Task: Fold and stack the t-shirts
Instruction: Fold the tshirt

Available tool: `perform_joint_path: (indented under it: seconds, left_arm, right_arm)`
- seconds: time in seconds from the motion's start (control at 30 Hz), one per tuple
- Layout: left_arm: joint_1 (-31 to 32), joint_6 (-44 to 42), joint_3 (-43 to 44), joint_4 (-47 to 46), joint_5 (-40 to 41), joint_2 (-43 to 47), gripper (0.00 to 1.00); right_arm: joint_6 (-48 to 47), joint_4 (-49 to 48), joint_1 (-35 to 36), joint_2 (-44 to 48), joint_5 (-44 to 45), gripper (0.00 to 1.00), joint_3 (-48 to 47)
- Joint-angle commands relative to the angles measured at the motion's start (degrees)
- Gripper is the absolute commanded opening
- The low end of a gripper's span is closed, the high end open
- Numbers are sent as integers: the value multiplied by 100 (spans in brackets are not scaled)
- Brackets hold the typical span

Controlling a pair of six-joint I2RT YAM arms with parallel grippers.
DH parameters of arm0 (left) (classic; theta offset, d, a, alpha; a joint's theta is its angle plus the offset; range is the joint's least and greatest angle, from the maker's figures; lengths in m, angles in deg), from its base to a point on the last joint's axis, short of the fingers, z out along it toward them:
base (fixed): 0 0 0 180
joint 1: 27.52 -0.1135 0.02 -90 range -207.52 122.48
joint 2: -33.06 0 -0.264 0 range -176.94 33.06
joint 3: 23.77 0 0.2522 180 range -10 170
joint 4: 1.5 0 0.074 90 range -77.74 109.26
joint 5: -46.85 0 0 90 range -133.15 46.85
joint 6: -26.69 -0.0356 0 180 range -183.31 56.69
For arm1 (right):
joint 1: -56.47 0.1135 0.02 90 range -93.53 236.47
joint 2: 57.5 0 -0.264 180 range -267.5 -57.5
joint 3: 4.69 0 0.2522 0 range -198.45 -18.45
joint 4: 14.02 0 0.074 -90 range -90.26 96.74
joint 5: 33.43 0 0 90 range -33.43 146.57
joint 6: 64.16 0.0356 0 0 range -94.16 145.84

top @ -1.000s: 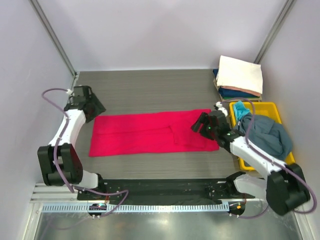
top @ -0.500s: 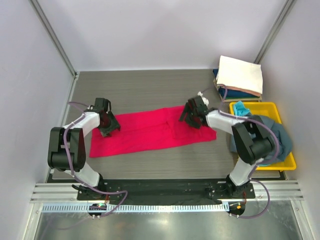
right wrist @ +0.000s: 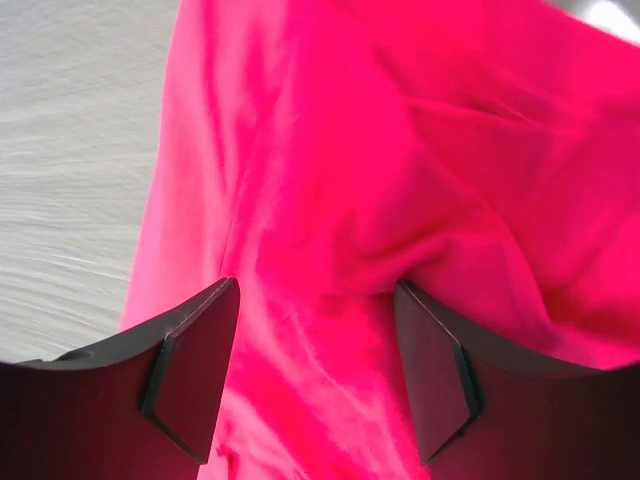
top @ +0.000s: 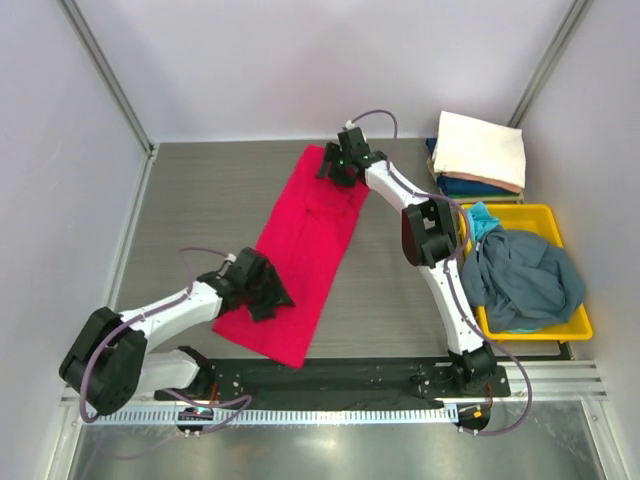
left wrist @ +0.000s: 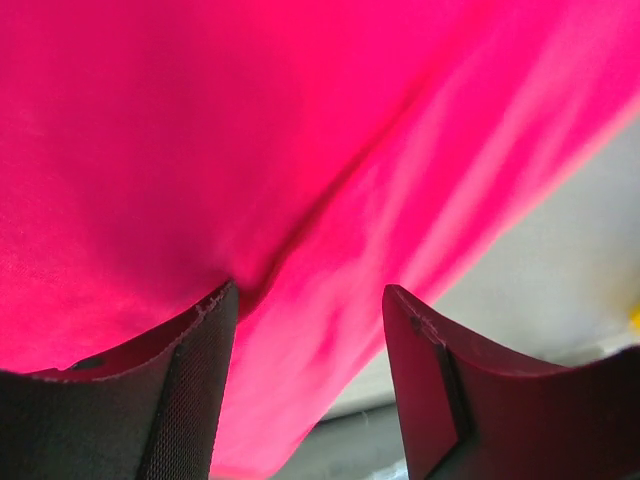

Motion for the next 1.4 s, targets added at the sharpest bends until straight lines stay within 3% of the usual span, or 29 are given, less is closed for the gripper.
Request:
perform_joint_path:
  seconds: [0.0, 0.13, 0.4, 0.57, 0.6, 0.7, 0.87, 0.97, 1.07, 1.17, 1.27, 1.37]
  left_arm:
    - [930, 1417, -390, -370, 72, 133, 62]
    - [1924, 1920, -128, -917, 336, -183, 62]
    - [2585, 1437, 1550, -961, 135, -1597, 62]
    - [2866, 1481, 2140, -830, 266, -1564, 61]
    - [2875, 1428, 2219, -698, 327, -1468, 61]
    - [2893, 1156, 2711, 1062, 976, -976, 60]
    - [2893, 1023, 2747, 2342, 2426, 614, 62]
    - [2875, 989, 2529, 2914, 3015, 1307, 63]
    - [2787, 883, 2256, 3091, 3096, 1862, 64]
    - [2674, 857, 2009, 3423, 3262, 2371, 64]
    - [2550, 638, 2105, 3696, 3403, 2733, 66]
    - [2515, 242, 2386, 4134, 3824, 3033, 72]
  right_arm:
    - [-378, 836, 67, -977, -790, 70, -1116]
    - [-361, 591, 102, -1470, -1203, 72, -1753]
    - [-97, -849, 111, -1691, -1863, 74, -1893]
    - [-307, -1273, 120, -1621, -2189, 78, -2193]
    - [-360, -1273, 120, -1551, -2172, 79, -2193]
    - [-624, -1282, 102, -1060, -2171, 82, -2009]
    - [-765, -1177, 111, 142, -1988, 86, -1543]
    - [-835, -853, 111, 864, -1444, 85, -736]
    - [-704, -545, 119, 2015, -1135, 84, 677]
    - [-624, -404, 251, 3333, -951, 82, 3036]
    - [-660, -115, 654, 4625, -346, 82, 4368]
    - [-169, -122, 1154, 5856, -37, 82, 6474]
